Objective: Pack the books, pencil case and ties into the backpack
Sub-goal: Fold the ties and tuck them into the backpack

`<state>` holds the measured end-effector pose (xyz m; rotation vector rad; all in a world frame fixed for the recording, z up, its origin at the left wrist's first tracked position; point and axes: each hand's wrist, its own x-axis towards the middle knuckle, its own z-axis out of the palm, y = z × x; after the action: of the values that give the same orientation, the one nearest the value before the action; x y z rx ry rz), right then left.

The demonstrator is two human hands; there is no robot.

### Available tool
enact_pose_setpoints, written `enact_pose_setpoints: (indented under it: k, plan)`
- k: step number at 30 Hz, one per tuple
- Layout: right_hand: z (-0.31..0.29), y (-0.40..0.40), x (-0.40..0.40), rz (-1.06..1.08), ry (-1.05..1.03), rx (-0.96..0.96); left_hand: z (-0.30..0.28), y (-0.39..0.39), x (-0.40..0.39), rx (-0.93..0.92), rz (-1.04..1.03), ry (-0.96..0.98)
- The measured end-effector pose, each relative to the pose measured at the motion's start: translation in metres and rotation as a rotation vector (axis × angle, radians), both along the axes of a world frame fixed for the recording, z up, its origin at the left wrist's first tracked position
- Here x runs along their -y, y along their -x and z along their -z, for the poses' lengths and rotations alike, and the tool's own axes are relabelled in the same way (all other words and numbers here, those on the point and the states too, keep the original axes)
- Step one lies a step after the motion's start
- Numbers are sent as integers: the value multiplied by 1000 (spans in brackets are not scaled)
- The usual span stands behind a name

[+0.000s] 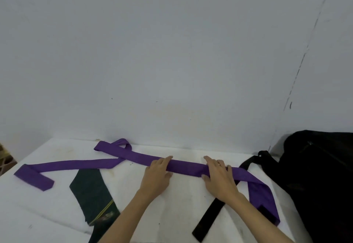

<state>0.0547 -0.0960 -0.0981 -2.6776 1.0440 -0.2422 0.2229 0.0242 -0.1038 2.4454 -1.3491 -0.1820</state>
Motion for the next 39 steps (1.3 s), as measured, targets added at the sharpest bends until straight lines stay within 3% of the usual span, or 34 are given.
enact_pose_setpoints:
  k: [2, 7, 13, 16, 19, 23, 28, 31, 33, 36, 39]
  plan:
    - [-4, 1, -1, 4, 43, 19, -3, 0, -1, 75, 22, -10]
    - [-34, 8, -7, -97, -170, 60, -16, 10, -9, 146, 137, 23]
    - [-135, 64, -11, 23, -491, 714, -41, 12, -39, 167, 120, 123]
    - [-171, 98, -6, 160, -560, 911, -54, -1, -58, 84, 21, 90]
    - [-180, 123, -9, 207, -613, 757, -78, 3, -71, -33, -51, 163]
    - [-183, 132, -35, 30, -559, 381, -148, 54, -66, 117, 119, 320]
    - [-226, 133, -59, -185, -512, 440, -240, 148, -53, 418, 360, 410]
    - [-248, 144, -67, -303, -623, 582, -269, 183, -53, 443, 394, 504]
    - [-258, 158, -72, -366, -680, 728, -277, 199, -52, 311, 393, 589]
    - [-268, 177, -75, -387, -606, 796, -272, 214, -46, -118, 455, 743]
    - [-276, 198, -74, -401, -579, 769, -264, 223, -43, -430, 472, 643]
